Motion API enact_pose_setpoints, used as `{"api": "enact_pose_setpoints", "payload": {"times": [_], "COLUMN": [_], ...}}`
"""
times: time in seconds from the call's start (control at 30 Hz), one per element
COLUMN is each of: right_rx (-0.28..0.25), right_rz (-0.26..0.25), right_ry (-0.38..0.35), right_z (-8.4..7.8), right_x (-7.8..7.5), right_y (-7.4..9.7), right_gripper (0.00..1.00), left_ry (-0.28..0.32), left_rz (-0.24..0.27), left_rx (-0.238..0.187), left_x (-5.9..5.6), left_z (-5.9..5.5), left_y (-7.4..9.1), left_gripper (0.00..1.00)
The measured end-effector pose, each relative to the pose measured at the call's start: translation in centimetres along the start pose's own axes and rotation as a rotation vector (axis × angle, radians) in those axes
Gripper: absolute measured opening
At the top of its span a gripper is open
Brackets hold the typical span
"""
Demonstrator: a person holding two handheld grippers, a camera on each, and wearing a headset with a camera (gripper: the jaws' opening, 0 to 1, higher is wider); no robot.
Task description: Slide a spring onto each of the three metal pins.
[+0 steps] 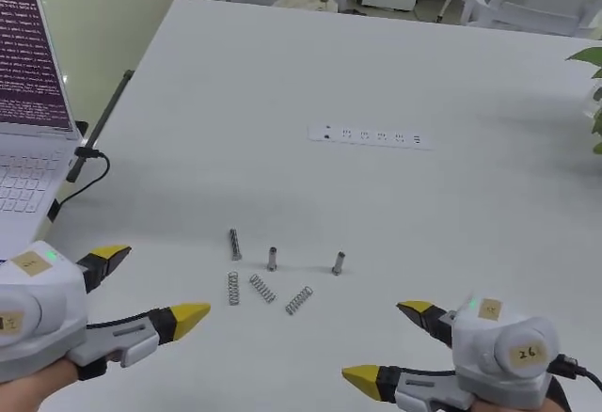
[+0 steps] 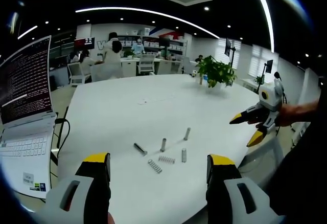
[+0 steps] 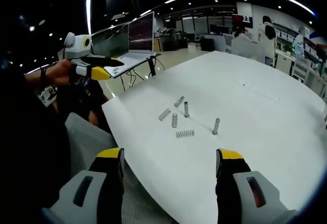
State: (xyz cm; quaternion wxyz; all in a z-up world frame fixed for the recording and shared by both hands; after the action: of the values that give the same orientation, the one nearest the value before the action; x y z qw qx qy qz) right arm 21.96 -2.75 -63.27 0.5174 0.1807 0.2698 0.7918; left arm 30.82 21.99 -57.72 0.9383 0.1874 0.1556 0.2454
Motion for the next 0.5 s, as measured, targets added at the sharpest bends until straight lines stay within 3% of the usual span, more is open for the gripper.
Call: {"api": "enact_pose_setpoints", "payload": {"times": [0.5], "right_rx": [0.002], "right_rz": [-0.004], "right_ry": [-0.009], "right_z": [-0.1], "right_x": [-0.23], "right_y": [0.07], "right_gripper": [0.71], "left_ry": [0.005], "left_rz": [0.004], "left_rx": [-0.001], "left_x": [0.16], "left_z": [-0.28], "left_y": [0.1], "left_gripper": [0.73]}}
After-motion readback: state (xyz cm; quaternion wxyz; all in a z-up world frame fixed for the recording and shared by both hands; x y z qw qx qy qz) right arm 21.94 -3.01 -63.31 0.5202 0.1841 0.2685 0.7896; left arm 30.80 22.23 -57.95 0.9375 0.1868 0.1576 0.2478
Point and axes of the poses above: the centre of the closed fingertips' face, and the gripper's own axes: y roughly backward along the fingers, x roughly to its left, z roughly out of its top, the point moved 3 cm from there along y, roughly backward along the fingers, and after that the axes turned 15 degrees about -z, right-handed, at the moved point
